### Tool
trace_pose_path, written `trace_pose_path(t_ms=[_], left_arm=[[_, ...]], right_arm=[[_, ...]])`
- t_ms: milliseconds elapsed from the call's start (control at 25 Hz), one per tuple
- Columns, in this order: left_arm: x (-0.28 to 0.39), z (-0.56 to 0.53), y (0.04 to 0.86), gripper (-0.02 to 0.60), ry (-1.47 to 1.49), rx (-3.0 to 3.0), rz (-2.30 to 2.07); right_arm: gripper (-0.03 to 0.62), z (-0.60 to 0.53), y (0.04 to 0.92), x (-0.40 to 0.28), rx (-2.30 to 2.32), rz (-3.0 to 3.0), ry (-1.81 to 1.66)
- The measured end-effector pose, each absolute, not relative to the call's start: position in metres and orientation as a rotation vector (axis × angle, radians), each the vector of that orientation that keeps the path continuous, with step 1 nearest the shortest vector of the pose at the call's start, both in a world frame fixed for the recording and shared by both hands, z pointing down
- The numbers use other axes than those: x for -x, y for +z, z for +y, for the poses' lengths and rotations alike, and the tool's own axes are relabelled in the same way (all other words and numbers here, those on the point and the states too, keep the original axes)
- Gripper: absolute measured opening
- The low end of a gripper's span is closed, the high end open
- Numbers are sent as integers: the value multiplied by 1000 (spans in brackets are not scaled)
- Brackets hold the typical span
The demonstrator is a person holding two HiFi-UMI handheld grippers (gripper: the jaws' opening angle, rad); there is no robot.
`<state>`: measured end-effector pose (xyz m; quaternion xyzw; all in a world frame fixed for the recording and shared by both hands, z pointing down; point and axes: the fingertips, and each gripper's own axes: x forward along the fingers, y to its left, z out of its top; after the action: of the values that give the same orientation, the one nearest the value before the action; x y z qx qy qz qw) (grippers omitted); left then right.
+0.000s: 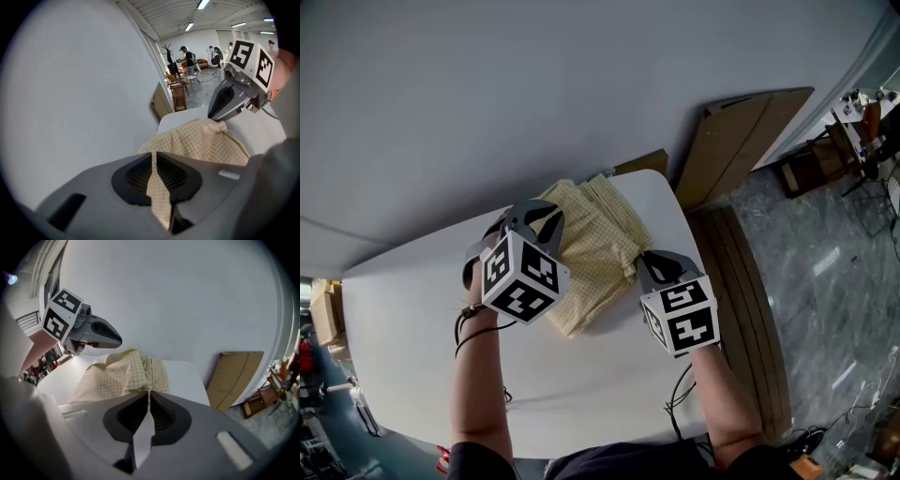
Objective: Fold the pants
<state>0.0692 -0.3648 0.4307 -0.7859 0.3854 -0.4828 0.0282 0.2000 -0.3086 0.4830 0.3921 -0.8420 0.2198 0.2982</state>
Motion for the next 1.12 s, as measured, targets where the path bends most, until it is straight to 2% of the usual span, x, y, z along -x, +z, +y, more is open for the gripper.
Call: trace_pose_path(t_ms=[40, 320, 680, 1120], left_arm=[[-70, -363, 434, 31, -1489, 2441, 1185], [-85, -341, 447, 12, -1493, 2495, 1153], [-80, -289, 437, 2, -1369, 2600, 1350], [-40, -207, 408, 2, -981, 2787, 1660]], right_arm=[[2, -309, 484, -204, -1058, -2216, 558], [2, -299, 466, -214, -1108, -2295, 614], [1, -270, 449, -213, -1090, -2362, 652], [0, -216, 412, -161, -1046, -2472, 589]])
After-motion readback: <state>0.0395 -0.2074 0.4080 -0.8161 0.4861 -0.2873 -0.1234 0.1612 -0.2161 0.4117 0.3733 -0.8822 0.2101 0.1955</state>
